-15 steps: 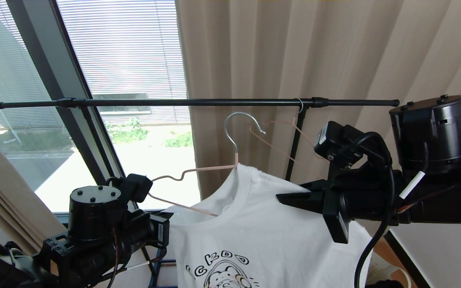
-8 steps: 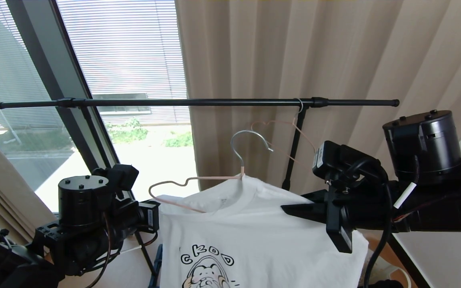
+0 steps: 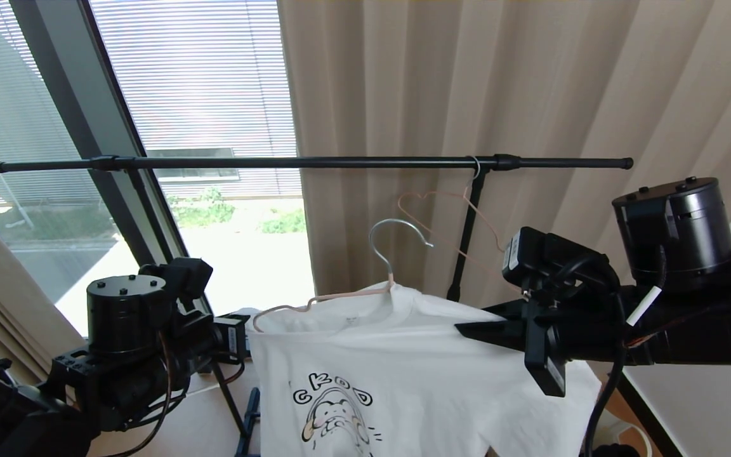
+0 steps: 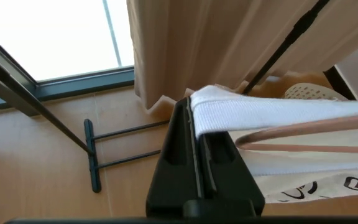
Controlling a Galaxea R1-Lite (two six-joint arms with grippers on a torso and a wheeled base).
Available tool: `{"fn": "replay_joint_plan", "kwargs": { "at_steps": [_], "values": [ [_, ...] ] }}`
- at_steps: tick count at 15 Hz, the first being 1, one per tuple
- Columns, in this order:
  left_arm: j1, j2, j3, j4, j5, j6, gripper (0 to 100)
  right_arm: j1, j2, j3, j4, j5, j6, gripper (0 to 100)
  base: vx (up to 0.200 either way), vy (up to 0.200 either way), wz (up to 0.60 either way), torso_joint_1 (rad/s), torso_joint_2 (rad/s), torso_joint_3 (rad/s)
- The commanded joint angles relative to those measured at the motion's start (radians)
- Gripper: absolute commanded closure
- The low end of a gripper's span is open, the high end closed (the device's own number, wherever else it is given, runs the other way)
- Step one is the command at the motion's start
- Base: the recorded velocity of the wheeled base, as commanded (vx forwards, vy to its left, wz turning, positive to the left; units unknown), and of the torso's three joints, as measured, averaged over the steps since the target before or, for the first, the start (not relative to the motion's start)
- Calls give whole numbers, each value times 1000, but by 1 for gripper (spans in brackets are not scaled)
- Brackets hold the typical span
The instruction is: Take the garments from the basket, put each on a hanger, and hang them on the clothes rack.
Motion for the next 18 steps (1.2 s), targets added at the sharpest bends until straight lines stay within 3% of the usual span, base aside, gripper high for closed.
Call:
{"fn": "replay_joint_plan", "kwargs": {
  "at_steps": [1,8,11,14,18],
  "values": [
    [10,-4,-5,-1,-1,0,100,-12,1,5,1,0,-13,100,0,0,0,0,0,0],
    [-21,-75,-17,1,1,6,100,-17,24,2,-5,3,-20,100,0,0,0,0,0,0],
    [-67,-153,-118,120,5,76,100,-15,73,-12,-51,3,1,100,0,0,0,0,0,0],
    [-101,-231,-215,311,8,116,100,5,81,-9,-115,3,113,100,0,0,0,0,0,0],
    [-156,-239,-279,386,97,179,100,12,96,-9,-178,-27,159,100,0,0,0,0,0,0]
  ]
}}
